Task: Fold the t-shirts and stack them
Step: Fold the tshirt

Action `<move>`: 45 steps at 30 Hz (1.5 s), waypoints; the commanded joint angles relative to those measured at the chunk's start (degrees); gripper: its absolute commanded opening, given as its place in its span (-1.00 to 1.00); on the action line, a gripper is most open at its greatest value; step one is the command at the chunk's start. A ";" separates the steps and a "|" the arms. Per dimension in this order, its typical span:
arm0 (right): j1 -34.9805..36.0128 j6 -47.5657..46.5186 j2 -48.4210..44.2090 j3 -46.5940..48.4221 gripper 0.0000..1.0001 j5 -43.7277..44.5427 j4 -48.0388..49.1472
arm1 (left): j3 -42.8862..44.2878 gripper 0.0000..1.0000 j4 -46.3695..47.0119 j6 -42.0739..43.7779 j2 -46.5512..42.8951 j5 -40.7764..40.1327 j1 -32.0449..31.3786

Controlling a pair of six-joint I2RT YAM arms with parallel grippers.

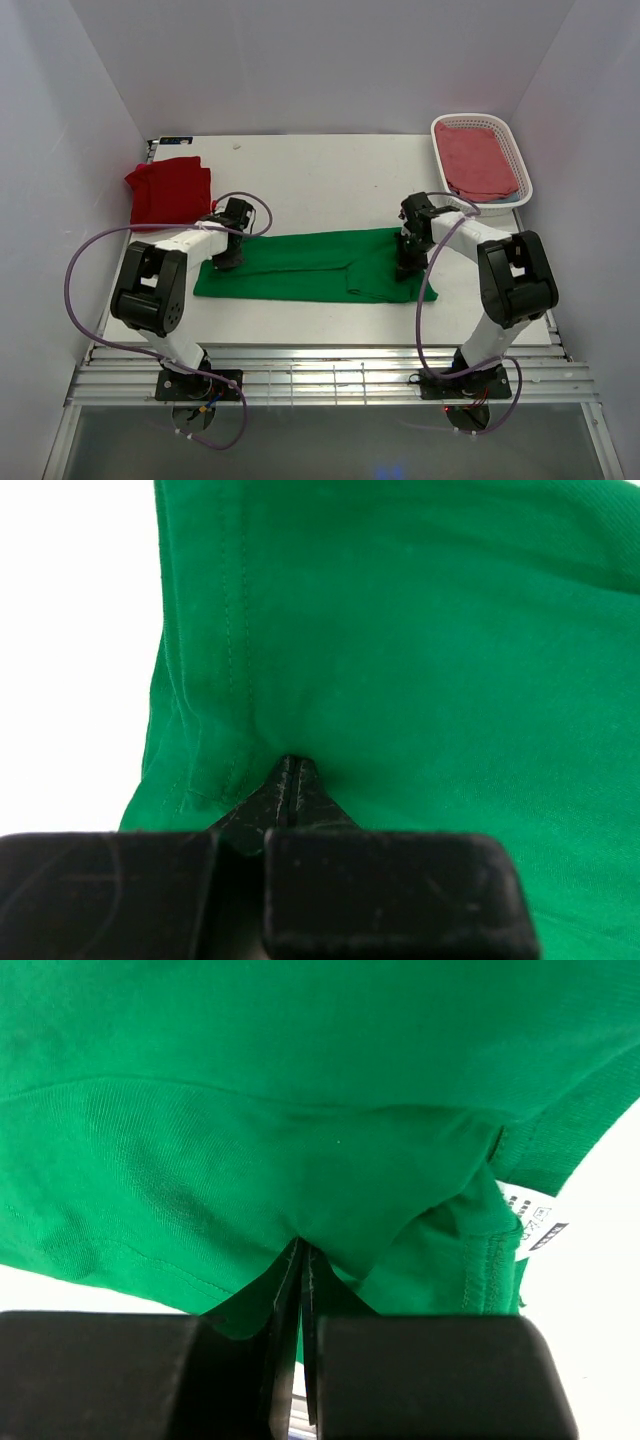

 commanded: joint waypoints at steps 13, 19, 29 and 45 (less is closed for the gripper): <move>-2.04 -1.12 31.44 41.68 -0.85 11.38 -11.67 | -4.44 -1.00 -3.01 -14.91 -0.81 13.68 -11.62; -2.48 -1.04 42.59 61.19 -0.85 10.77 -15.89 | -7.08 -1.00 -4.94 -21.24 -4.86 17.55 -17.86; -3.71 0.46 45.87 64.82 -0.84 7.70 -11.34 | -6.91 -1.00 -7.23 -25.99 -6.97 22.91 -26.47; -3.89 5.90 47.19 66.93 -0.66 -2.15 -0.36 | 2.93 -1.00 -6.36 -28.38 -1.09 29.93 -40.63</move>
